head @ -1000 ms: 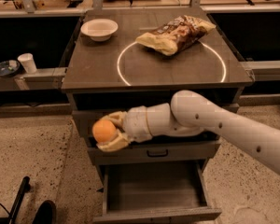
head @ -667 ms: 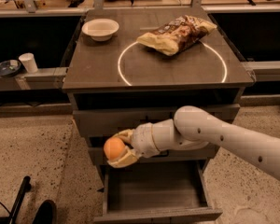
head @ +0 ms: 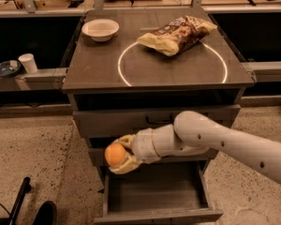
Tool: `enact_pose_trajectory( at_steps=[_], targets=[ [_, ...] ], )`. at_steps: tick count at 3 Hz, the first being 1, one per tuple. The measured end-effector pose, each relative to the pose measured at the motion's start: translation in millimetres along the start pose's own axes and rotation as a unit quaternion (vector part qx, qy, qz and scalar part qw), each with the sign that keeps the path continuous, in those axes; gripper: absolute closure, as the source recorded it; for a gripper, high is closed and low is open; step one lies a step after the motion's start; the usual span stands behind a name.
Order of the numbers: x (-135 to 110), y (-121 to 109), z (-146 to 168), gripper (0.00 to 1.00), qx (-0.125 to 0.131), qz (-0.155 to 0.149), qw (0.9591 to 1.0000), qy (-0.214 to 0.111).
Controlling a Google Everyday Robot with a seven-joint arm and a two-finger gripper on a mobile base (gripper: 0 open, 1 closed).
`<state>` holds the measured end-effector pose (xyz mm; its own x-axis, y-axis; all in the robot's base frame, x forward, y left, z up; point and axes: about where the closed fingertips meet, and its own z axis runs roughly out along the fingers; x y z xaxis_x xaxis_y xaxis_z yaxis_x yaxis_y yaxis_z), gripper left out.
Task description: Place orange into bottom drawer
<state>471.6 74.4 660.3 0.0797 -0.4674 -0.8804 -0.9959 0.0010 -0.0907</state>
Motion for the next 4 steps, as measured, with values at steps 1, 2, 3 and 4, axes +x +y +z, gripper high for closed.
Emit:
enact_pose_trajectory(
  at_steps=[1, 2, 3, 4],
  targets=[
    [59.4, -0.4, 14.9, 1.00, 0.030, -0.034, 0.9980, 0.043],
    [142.6, -7.8, 45.5, 1.00, 0.082, -0.040, 0.9919, 0.089],
    [142.3, -5.5, 46.3, 1.00, 0.077, -0.039, 0.9923, 0.088],
    [166.7, -5.7, 50.6, 1.00, 0.078, -0.022, 0.9914, 0.102]
  ],
)
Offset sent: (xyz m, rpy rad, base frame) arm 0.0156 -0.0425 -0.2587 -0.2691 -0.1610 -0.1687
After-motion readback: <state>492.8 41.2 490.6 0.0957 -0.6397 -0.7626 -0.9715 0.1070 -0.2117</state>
